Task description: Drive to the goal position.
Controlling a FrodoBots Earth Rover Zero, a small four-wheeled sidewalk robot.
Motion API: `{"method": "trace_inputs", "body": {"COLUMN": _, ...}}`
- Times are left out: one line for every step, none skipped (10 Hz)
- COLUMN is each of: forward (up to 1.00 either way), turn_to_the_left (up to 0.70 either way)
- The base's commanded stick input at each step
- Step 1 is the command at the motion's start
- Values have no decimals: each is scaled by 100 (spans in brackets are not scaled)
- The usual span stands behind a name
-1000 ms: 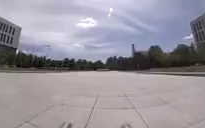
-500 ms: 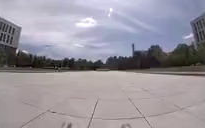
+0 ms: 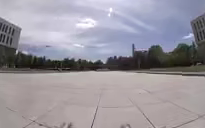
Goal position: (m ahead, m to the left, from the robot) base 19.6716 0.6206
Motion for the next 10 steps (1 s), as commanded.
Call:
{"method": "trace_inputs", "body": {"forward": 70, "turn_to_the_left": 0}}
{"method": "trace_inputs", "body": {"forward": 70, "turn_to_the_left": 0}}
{"method": "trace_inputs", "body": {"forward": 70, "turn_to_the_left": 2}}
{"method": "trace_inputs", "body": {"forward": 70, "turn_to_the_left": 0}}
{"method": "trace_inputs", "body": {"forward": 70, "turn_to_the_left": 0}}
{"method": "trace_inputs", "body": {"forward": 70, "turn_to_the_left": 0}}
{"method": "trace_inputs", "body": {"forward": 70, "turn_to_the_left": 0}}
{"method": "trace_inputs", "body": {"forward": 70, "turn_to_the_left": 0}}
{"method": "trace_inputs", "body": {"forward": 70, "turn_to_the_left": 1}}
{"method": "trace_inputs", "body": {"forward": 70, "turn_to_the_left": 4}}
